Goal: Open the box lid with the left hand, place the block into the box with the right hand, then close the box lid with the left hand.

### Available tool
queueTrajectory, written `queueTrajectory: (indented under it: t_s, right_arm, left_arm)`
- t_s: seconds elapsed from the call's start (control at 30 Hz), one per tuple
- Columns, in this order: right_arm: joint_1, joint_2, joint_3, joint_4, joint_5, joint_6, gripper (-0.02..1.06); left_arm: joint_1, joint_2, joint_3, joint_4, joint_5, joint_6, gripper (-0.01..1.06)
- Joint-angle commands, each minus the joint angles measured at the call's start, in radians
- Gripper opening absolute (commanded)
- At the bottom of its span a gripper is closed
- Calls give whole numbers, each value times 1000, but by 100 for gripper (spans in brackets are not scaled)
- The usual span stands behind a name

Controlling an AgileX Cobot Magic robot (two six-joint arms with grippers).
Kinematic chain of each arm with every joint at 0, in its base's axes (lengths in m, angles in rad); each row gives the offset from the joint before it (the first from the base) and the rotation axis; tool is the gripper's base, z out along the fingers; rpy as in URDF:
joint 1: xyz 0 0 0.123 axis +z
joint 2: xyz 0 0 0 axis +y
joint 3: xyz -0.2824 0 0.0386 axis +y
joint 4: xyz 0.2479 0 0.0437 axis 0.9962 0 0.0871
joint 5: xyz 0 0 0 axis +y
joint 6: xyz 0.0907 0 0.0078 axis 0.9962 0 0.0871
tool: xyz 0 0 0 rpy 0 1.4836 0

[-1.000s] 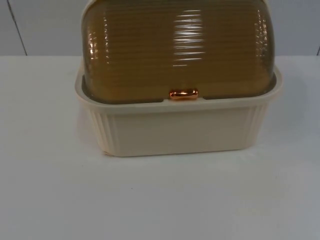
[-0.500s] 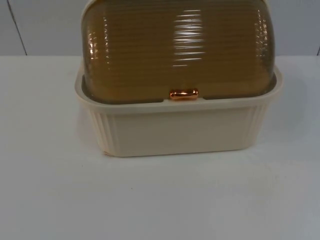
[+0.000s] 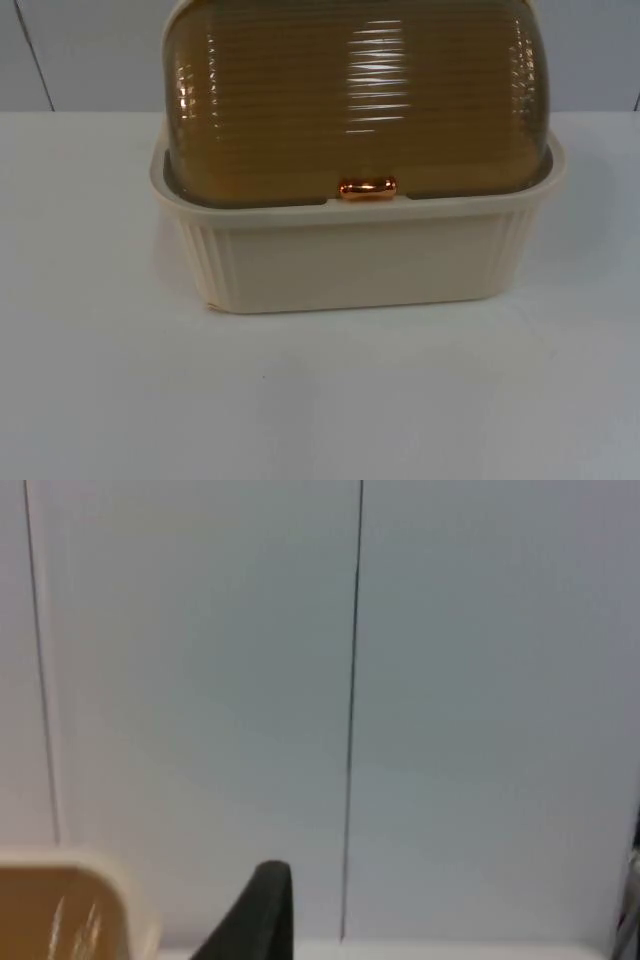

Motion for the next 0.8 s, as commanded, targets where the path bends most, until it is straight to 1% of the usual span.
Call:
queueTrajectory:
  t_s: [0.0,0.03,0.1,0.17,0.23,0.33,0.4,0.43,0.47,0.57,0.6,0.77]
  right_arm:
    - [0,2,62,13,53,37,105]
    - [0,2,62,13,53,37,105]
    - [0,2,117,13,87,70,105]
    - [0,2,179,13,115,78,105]
    - [0,2,205,21,123,78,105]
    - [0,2,289,57,130,72,105]
    - [0,2,341,77,130,43,105]
    - [0,2,341,77,130,43,105]
    - [0,2,364,89,132,20,105]
    - [0,2,397,101,145,15,105]
    - [0,2,397,109,152,15,105]
    - [0,2,405,114,167,15,105]
  left_arm:
    - [3,1,45,-1,74,-12,100]
    - [3,1,45,-1,74,-12,100]
    - [3,1,84,-22,111,-13,100]
    - [3,1,110,-22,130,-13,100]
    - [3,1,120,-17,132,-13,100]
    - [3,1,134,7,146,-33,100]
    - [-2,1,154,11,182,-45,100]
    - [-2,1,154,11,182,-45,100]
    - [-7,1,167,11,202,-45,100]
    - [-26,1,204,16,302,-45,100]
    - [-35,1,214,21,315,-45,100]
    - [-44,1,242,57,314,-59,100]
